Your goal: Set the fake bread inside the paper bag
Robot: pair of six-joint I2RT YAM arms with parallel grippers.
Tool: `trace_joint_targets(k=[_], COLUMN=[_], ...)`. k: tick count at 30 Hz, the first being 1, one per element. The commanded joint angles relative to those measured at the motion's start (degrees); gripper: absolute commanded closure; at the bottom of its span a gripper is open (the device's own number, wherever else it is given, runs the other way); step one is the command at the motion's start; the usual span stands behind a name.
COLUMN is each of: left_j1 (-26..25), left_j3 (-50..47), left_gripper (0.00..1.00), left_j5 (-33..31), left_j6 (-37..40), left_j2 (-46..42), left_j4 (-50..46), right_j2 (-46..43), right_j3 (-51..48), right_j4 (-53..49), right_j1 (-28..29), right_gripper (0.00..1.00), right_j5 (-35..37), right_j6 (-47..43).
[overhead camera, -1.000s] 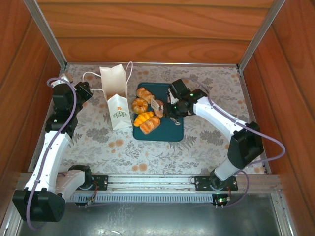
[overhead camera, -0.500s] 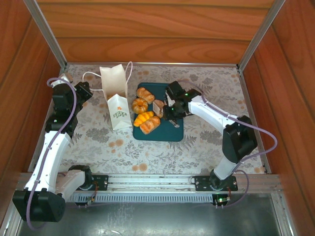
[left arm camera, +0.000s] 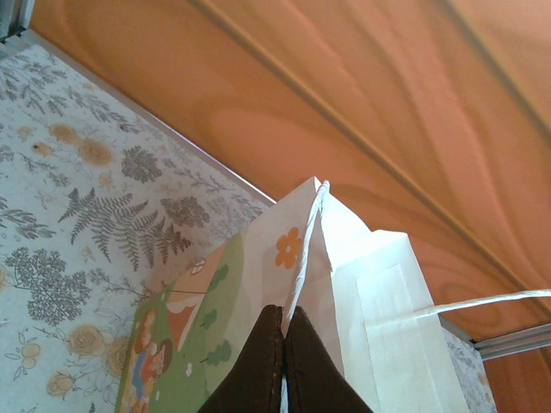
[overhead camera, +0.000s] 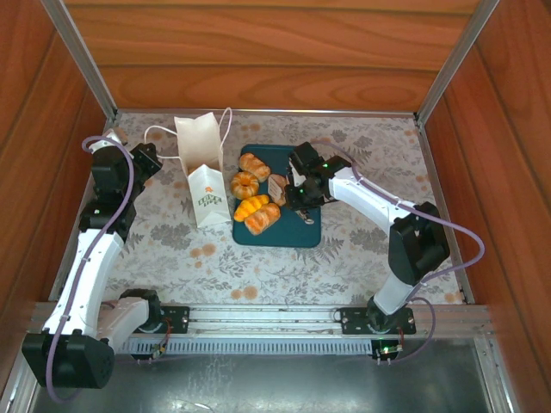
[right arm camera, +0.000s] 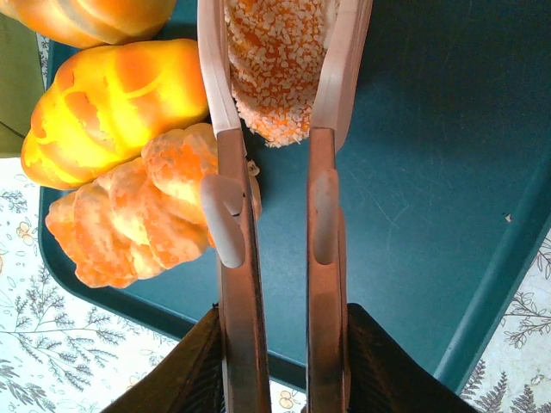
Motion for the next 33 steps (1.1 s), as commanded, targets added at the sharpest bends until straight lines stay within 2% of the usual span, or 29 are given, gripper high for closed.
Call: trace_joint_targets(k=[1,10,20,23,33], left_j1=[0.5,0.5,0.5,0.5,0.5], left_j3=[0.8,1.9,3.3,3.9,5.3], left_gripper=[1.00,1.00,1.00,1.00,1.00], left_j5=[0.0,0.9,1.9,2.0,3.1], left_j6=[1.0,1.3,2.2,3.1,3.4], left_j2=[-0.8,-0.8,-0.3,0.1,1.0], left_j4=[-1.8,-3.8,-5.6,-5.9,-7.4], right_j2=[-3.5,-10.0,-19.7,-20.8,-20.0], right_j3=[-0.1,-1.5,5.0,8.7,23.0], right_j4=[-0.2,1.4,0.2,0.2,-1.1], right_j1=[-0.3,-0.6,0.0,2.0,14.5], right_gripper=[0.72,0.74,0.74,0.74,0.74], right_j5=[1.4,3.7,-1.1,-1.0,6.2], right_j6=[1.3,3.0,4.7,5.0,5.5])
